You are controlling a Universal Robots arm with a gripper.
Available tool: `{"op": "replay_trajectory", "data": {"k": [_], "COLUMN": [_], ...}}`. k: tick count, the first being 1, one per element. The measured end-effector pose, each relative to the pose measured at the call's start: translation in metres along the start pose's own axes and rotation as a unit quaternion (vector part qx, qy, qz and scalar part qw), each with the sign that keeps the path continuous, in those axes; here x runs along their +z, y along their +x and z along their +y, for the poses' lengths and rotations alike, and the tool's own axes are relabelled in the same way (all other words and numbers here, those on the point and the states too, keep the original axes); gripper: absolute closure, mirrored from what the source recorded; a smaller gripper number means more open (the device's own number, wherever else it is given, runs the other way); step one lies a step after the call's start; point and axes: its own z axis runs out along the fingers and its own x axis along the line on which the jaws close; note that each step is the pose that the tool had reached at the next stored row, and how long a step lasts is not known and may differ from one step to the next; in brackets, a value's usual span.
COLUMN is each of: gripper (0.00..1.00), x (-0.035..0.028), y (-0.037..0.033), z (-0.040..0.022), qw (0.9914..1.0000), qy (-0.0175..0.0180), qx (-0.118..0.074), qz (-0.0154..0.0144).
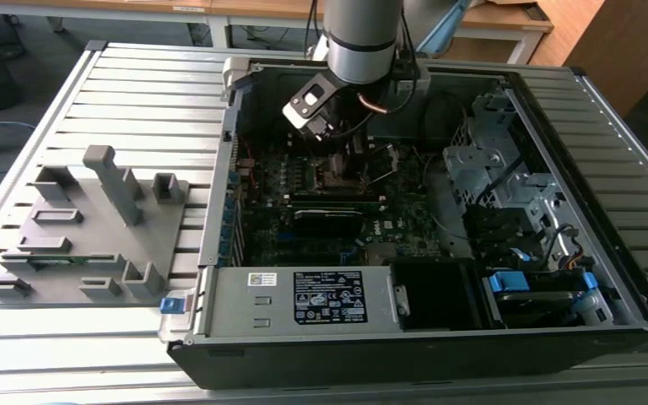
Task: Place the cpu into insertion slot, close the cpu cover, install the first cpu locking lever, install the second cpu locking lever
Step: 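Place the cpu into insertion slot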
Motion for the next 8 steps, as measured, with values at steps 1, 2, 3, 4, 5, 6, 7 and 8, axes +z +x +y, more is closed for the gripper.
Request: {"op": "replay_trajectory", "data": {"k": [1,2,3,4,5,6,7,8], "gripper": [0.46,0.46,0.46,0.46,0.46,0.46,0.46,0.46], "x": [0.0011,0.0027,0.0045,0.0063,0.0082,0.0100,0.0115,0.0128], "y": [0.0004,0.0007,0.0009,0.0011,0.0013,0.0014,0.0016,0.0017], "z": [-0.0005,-0.0006,-0.0007,-0.0008,-0.0010,-0.0013,-0.0016,-0.0019], "qw": [1.00000,1.00000,1.00000,1.00000,1.00000,1.00000,1.00000,1.00000], "qy": [0.0000,0.0000,0.0000,0.0000,0.0000,0.0000,0.0000,0.0000], "qx": [0.000,0.000,0.000,0.000,0.000,0.000,0.000,0.000], "qz": [0.0000,0.0000,0.0000,0.0001,0.0001,0.0000,0.0000,0.0000]}}
